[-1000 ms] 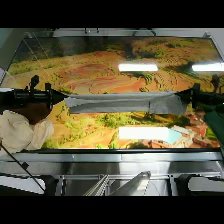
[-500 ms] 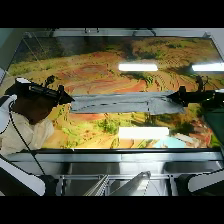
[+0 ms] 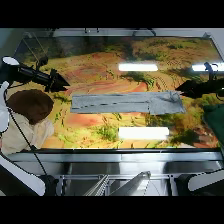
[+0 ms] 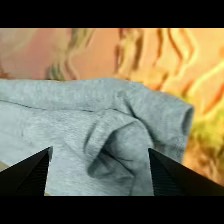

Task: Fold the shirts.

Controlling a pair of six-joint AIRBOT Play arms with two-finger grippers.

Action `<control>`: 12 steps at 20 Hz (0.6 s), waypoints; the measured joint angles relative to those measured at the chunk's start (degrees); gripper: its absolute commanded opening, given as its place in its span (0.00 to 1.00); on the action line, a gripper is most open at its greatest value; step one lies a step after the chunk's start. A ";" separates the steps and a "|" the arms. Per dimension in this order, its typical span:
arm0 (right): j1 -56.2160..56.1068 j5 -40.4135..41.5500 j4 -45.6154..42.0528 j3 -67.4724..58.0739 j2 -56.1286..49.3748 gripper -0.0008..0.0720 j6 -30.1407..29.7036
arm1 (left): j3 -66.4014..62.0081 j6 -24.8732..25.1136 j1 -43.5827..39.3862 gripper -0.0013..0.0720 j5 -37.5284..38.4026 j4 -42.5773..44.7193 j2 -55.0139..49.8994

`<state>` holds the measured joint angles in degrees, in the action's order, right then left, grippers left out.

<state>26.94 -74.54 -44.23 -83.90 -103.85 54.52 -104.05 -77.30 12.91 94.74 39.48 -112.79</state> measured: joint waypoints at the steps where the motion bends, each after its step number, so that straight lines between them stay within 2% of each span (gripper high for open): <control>1: 0.22 -0.13 -2.60 -0.83 -0.20 0.94 1.05 | -1.57 -0.31 -0.31 0.47 0.57 0.00 -0.02; 2: 0.42 -0.20 -4.98 -1.40 -0.57 0.94 1.95 | -2.71 -0.48 -0.79 0.46 0.87 0.00 -0.02; 3: 0.50 -0.46 -7.17 -1.84 -1.27 0.94 3.02 | -3.45 -0.76 -1.42 0.20 0.96 0.00 -0.07; 4: 0.52 -1.03 -8.41 -2.14 -2.08 0.94 4.07 | -4.02 -1.01 -2.25 0.02 1.11 0.00 -0.09; 8: -0.66 -4.63 -7.30 -2.86 -6.08 0.93 5.92 | -5.05 -1.11 -7.02 0.02 0.17 0.00 -0.11; 9: -1.40 -5.42 -6.69 -2.95 -6.99 0.83 6.19 | -5.16 -0.94 -8.66 0.02 -0.70 -0.02 -0.11; 10: -2.21 -5.81 -6.45 -2.97 -7.78 0.36 6.36 | -5.22 -0.92 -10.34 0.02 -1.90 0.00 -0.17; 11: -3.04 -5.88 -6.67 -2.95 -8.52 0.06 6.60 | -5.31 -0.81 -12.04 0.02 -3.06 0.00 -0.31; 12: -3.85 -6.47 -6.14 -2.86 -9.16 0.04 7.08 | -5.35 -0.70 -14.08 0.02 -4.46 -0.02 -0.66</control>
<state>23.09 -81.01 -50.37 -86.76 -113.01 61.60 -109.40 -78.00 -1.17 90.28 39.46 -113.45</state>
